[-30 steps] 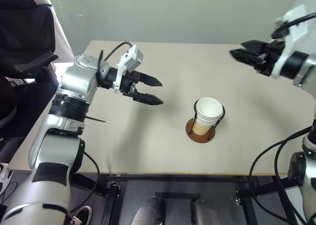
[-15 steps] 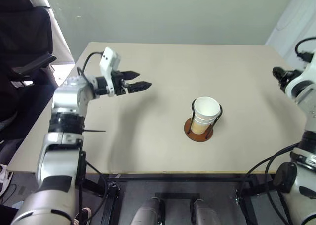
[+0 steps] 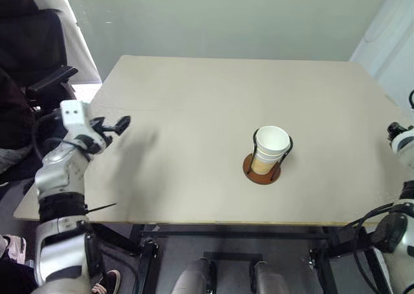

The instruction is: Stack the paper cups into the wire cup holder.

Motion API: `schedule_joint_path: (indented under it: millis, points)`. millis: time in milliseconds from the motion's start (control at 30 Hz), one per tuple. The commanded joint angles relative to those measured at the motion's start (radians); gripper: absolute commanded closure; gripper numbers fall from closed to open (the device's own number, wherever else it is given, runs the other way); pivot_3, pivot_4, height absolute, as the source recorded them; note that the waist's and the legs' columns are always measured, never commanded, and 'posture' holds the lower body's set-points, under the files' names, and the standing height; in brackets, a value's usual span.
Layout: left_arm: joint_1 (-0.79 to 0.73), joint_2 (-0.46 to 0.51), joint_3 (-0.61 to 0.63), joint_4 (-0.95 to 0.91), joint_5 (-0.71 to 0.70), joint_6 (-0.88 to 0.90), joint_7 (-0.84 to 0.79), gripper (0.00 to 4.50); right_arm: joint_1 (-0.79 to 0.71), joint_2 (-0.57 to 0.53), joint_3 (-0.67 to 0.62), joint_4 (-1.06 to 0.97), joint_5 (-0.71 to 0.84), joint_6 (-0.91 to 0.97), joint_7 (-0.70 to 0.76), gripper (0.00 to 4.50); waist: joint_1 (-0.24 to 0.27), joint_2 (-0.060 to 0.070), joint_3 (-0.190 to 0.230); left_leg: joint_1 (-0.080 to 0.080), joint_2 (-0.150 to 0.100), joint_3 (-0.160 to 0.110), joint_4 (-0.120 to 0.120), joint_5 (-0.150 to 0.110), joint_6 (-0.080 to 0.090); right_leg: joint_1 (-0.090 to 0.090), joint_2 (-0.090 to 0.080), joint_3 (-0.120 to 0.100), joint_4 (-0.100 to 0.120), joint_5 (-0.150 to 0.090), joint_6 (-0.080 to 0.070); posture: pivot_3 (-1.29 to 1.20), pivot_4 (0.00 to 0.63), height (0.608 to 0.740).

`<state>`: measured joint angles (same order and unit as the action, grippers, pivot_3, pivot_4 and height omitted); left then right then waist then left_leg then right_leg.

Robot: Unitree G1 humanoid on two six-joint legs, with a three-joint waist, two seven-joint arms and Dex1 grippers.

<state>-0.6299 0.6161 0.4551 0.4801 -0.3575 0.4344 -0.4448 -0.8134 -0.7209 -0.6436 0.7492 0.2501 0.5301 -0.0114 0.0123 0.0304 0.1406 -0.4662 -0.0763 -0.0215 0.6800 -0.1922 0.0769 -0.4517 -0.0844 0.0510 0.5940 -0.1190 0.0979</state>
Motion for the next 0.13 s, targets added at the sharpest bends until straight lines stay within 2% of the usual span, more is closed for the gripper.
schedule_joint_path:
  millis: [33,133]
  points:
    - [0.014,0.024,0.063,-0.039,-0.018,-0.059,0.048,0.00,-0.033,-0.061,0.014,0.095,-0.016,-0.108,-0.012,2.23,0.002,0.000,0.000,0.000,0.000,0.000,0.000,-0.002,0.004,0.000,0.000,0.000,0.000,0.000,-0.001,0.00,0.150,0.740]
    - [0.034,0.033,0.099,-0.010,-0.016,-0.084,0.095,0.00,-0.047,-0.080,-0.006,0.177,0.002,-0.191,-0.042,2.23,0.001,0.000,0.000,0.003,0.000,0.000,-0.002,-0.001,0.004,0.001,0.001,0.001,0.000,0.003,-0.004,0.00,0.150,0.740]
